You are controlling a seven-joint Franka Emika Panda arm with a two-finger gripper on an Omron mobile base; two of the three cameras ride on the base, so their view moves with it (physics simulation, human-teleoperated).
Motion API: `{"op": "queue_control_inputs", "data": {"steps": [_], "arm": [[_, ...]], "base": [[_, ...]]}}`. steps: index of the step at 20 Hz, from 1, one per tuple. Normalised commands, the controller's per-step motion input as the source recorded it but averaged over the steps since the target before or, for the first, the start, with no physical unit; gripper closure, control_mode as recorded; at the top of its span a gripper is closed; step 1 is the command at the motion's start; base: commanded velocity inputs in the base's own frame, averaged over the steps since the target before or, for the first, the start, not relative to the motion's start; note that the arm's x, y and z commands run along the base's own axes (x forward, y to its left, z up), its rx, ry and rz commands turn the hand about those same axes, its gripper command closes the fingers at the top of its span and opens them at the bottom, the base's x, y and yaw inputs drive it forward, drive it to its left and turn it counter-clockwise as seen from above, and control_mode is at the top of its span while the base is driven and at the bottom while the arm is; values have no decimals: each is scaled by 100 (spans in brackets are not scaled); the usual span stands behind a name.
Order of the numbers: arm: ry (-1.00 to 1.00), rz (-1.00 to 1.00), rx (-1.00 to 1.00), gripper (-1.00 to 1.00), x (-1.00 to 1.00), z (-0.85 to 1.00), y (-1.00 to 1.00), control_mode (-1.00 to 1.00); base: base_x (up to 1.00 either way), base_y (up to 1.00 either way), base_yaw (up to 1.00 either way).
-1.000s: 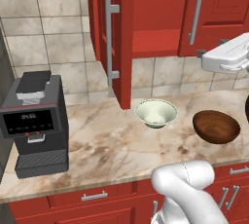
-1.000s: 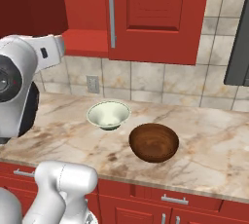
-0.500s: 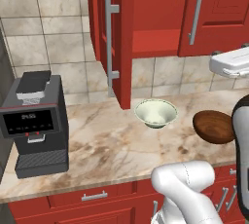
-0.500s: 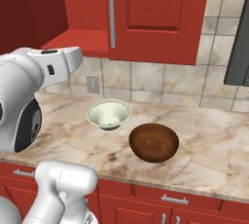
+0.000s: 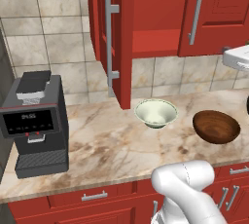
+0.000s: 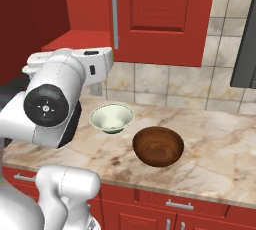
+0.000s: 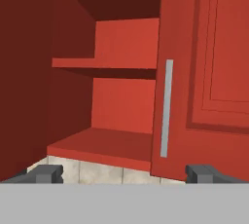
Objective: Open the cabinet. Pick the bowls from the counter and place them in the cabinet. Then close the cabinet.
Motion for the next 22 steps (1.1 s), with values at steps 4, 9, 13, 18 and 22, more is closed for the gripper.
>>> {"op": "queue_control_inputs", "data": {"steps": [4,9,13,18,22], "arm": [[0,10,3,-100,48,0,-30,-100],[0,3,0,-100,55,0,-5,-100],[-3,-5,0,-100,34,-1,-6,-100],[-3,-19,0,-100,20,0,0,-100],[-1,-20,0,-100,13,0,0,-100]], "base": [[0,0,0],[0,0,0],[0,0,0],[0,0,0],[0,0,0]]}}
